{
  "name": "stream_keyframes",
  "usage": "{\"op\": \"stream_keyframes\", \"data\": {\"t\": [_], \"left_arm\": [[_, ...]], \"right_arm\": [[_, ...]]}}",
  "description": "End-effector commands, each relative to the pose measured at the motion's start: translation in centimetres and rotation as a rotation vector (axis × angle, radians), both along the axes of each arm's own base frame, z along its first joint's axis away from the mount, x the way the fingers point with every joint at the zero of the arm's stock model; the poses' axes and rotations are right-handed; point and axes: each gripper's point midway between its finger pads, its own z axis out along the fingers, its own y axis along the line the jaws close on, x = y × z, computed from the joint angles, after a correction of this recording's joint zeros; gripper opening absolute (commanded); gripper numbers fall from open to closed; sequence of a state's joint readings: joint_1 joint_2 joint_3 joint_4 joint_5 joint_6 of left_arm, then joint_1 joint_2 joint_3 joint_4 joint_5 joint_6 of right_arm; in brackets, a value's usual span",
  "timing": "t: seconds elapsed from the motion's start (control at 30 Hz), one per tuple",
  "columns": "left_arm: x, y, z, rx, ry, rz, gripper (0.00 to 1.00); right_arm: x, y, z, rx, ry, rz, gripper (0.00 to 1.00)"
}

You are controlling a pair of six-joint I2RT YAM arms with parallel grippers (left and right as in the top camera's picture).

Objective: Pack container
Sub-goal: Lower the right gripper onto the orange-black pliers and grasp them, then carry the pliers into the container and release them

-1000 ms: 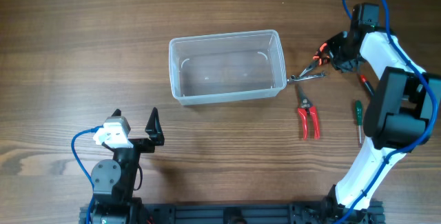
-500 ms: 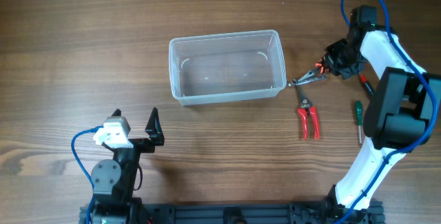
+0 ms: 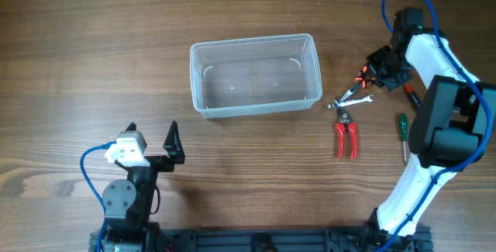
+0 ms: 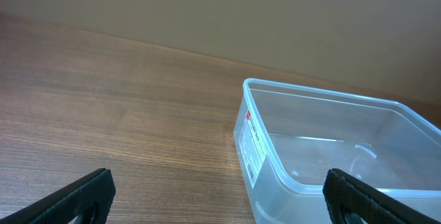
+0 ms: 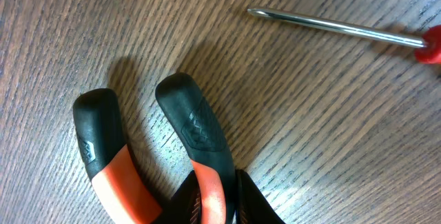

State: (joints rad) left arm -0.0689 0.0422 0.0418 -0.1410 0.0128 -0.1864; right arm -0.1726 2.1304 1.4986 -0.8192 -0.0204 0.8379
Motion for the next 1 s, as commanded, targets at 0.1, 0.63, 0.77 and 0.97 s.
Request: {"op": "stream_keyframes", "data": {"t": [0.1, 0.63, 0.77, 0.97], "left_arm": [[0.0, 0.2, -0.2, -0.011, 0.004, 0.01, 1.0], [0.0, 0.2, -0.2, -0.011, 0.005, 0.01, 1.0], [0.0, 0.2, -0.2, -0.011, 0.005, 0.01, 1.0], [0.0, 0.2, -0.2, -0.011, 0.005, 0.01, 1.0]], "right_arm": [[2.8, -0.9, 1.1, -0.06, -0.05, 0.179, 0.16], [7.5, 16.1, 30.1, -0.115, -0.774, 1.029, 0.05], [4.3, 24.0, 31.1, -0.199, -0.834, 1.459, 0.04], [0.8, 31.0, 26.9, -0.312, -0.756, 1.97, 0.05]]}}
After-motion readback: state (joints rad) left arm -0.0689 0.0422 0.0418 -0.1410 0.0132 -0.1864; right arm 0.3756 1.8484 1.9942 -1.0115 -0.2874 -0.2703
